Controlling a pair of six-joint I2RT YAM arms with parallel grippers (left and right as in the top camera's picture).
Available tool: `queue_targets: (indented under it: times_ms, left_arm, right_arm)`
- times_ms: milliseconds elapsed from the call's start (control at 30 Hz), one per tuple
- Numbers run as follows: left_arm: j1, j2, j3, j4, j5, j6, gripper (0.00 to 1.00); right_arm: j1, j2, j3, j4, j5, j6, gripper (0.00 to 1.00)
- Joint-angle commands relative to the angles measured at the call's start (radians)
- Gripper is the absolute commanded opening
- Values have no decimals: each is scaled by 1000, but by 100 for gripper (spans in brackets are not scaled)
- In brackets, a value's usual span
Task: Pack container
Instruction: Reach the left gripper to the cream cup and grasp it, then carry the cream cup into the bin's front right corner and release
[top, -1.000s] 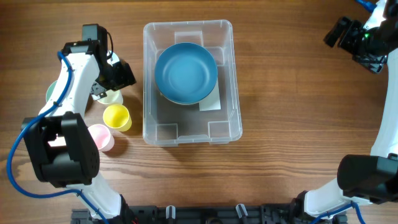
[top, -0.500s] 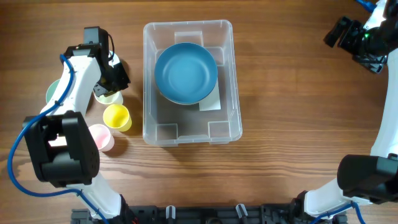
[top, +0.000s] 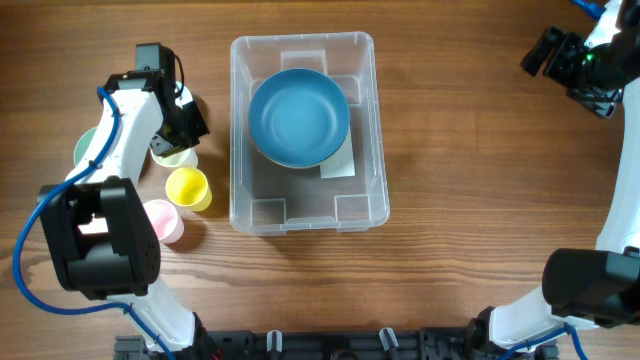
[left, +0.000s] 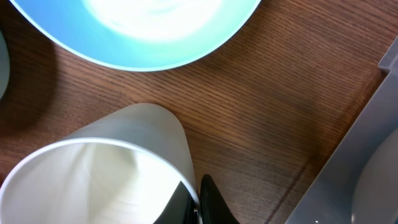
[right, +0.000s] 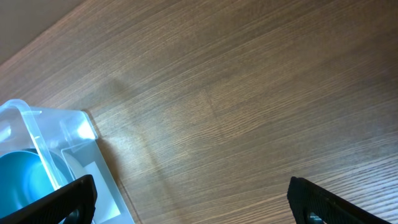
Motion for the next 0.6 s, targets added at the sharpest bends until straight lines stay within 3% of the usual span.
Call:
queue_targets:
  times_ms: [0,100,300,400,567]
  left_arm:
    - [-8,-30,-5,-18,-23,-2,4]
    - [-53,-128,53,-101,-100,3,4]
    - [-197,-333,281,-320,-100,-23,4]
    - [-330,-396,362,-355,-99,-24,4]
    - [-607,-357,373,-353,-53,5,4]
  right_arm:
    - [-2,9,-3,0,16,-11,99]
    - [-48,9,-3,-5,18,1,99]
    - [-146,9,-3,-16,18,-1,99]
    - [-182,9,-3,-18,18,-1,99]
    - [-195,9,-3,-24,18,-1,99]
